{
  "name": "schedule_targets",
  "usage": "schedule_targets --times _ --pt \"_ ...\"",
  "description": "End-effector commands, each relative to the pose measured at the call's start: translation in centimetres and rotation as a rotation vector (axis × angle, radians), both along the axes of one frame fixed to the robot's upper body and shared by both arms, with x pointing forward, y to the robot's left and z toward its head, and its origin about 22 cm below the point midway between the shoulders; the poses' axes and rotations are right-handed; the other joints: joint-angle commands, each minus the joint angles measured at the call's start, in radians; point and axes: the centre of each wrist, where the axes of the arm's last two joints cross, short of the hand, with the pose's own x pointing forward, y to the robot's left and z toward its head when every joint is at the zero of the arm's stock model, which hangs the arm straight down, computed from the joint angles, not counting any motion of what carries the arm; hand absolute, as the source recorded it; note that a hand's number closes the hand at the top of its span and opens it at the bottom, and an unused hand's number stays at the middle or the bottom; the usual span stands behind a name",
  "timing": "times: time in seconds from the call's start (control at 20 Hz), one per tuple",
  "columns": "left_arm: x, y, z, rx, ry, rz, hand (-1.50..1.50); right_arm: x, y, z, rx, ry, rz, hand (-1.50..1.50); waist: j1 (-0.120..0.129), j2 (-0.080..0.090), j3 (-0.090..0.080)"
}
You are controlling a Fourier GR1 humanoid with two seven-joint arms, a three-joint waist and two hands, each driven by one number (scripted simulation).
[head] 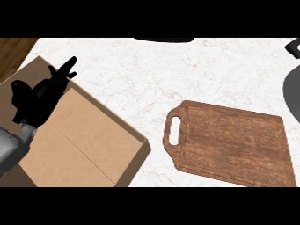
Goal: Pick the croissant from the cutting board and place it in the pot
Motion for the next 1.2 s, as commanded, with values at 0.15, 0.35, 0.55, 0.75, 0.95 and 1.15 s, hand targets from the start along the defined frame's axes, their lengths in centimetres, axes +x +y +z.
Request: schedule_targets --times 0.15,0.35,0.55,0.75,0.95,1.15 --pt "-3.2 -3.0 -6.6 -0.095 0.212 -0.034 0.00 4.8 5.9 -1.3 0.254 -0.164 0.048 -1.50 -0.046 0.019 -0.021" --pt "-4.2 -1.9 -7.0 -0.098 0.221 -0.015 0.00 6.4 6.8 1.0 0.462 -0.456 0.033 -1.50 -0.061 0.013 -0.020" --pt "-5.1 -1.0 -7.3 -0.101 0.233 0.006 0.00 6.5 5.3 3.6 0.620 -0.693 -0.076 -1.50 -0.073 0.008 -0.020" --pt "-5.0 -0.8 -7.2 -0.123 0.211 0.018 0.00 5.3 2.7 5.2 0.677 -0.868 -0.196 -1.50 -0.103 0.009 -0.022" --pt "-5.6 -0.2 -8.0 -0.106 0.220 0.055 0.00 3.6 0.0 6.3 0.732 -0.990 -0.217 -1.50 -0.118 0.010 -0.022" --pt "-5.6 -0.8 -7.4 -0.126 0.206 0.040 0.00 1.1 -2.9 5.7 0.765 -1.056 -0.246 -1.50 -0.124 0.012 -0.019"
